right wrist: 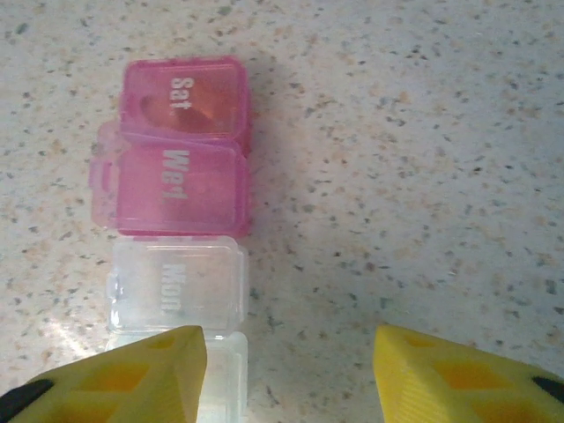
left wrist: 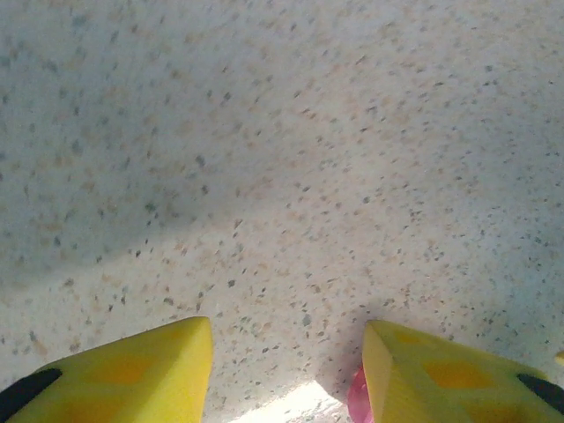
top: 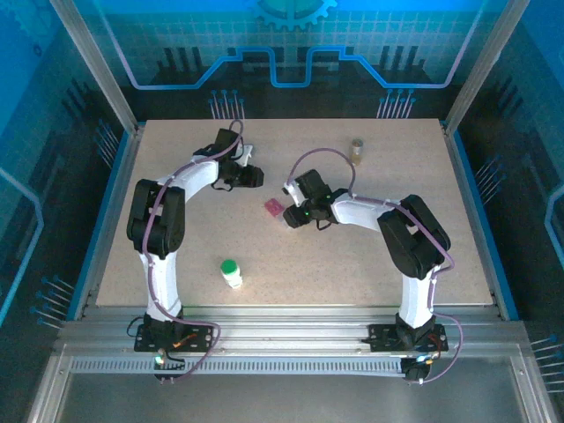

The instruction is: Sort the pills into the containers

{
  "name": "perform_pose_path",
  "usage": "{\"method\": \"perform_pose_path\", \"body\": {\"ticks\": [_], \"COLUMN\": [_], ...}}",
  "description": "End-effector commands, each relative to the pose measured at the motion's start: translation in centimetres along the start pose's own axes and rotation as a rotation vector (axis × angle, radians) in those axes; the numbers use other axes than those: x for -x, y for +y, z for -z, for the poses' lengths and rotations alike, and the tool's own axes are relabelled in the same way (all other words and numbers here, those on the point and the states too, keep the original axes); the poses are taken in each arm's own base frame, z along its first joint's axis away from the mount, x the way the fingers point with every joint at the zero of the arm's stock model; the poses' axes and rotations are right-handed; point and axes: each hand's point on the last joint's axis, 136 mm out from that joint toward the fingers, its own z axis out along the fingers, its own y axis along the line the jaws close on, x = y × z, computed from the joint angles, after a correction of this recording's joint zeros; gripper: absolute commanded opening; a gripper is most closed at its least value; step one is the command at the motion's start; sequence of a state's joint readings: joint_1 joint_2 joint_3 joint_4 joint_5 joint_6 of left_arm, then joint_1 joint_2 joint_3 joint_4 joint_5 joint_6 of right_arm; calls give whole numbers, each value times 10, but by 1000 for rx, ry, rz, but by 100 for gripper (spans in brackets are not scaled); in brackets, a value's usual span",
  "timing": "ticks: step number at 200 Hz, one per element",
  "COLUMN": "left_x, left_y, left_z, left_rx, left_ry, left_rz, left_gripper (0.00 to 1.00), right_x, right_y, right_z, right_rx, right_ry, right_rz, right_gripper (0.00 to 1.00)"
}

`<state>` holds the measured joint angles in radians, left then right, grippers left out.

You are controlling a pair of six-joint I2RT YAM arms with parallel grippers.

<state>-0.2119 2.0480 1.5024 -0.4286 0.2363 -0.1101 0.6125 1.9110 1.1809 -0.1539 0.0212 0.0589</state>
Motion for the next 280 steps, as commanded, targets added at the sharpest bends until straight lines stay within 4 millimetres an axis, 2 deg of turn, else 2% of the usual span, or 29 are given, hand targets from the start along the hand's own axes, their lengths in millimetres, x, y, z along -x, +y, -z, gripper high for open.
{"method": "perform_pose_path", "body": {"ticks": [1, 58, 102, 149, 187, 231, 280], "left_x": [-10, -24, -31, -37, -40, -43, -45], "left_y": [-14, -22, -25, -27, -28, -25, -24], "left_z": [5, -3, -6, -7, -10, -12, -10], "left_rx": [-74, -144, -172, -184, -185, -176, -167], "left_ry": [0, 24, 38, 45, 55, 56, 50], "left_rz": [88, 131, 152, 155, 154, 155, 148], "left_gripper": [49, 48, 49, 48, 48, 48, 48], "right_x": [6, 27, 35, 47, 50, 50, 46], "right_y": [18, 26, 24, 31, 37, 26, 1], "right_z": [3, 16, -2, -8, -16, -22, -14], "right_rx": [54, 6, -6, 11, 13, -36, -89], "right_ry": [9, -54, -65, -81, -76, -64, -41], "right_rz": [35, 11, -25, -33, -27, -30, -36], "right_gripper": [56, 62, 62, 62, 63, 60, 57]}}
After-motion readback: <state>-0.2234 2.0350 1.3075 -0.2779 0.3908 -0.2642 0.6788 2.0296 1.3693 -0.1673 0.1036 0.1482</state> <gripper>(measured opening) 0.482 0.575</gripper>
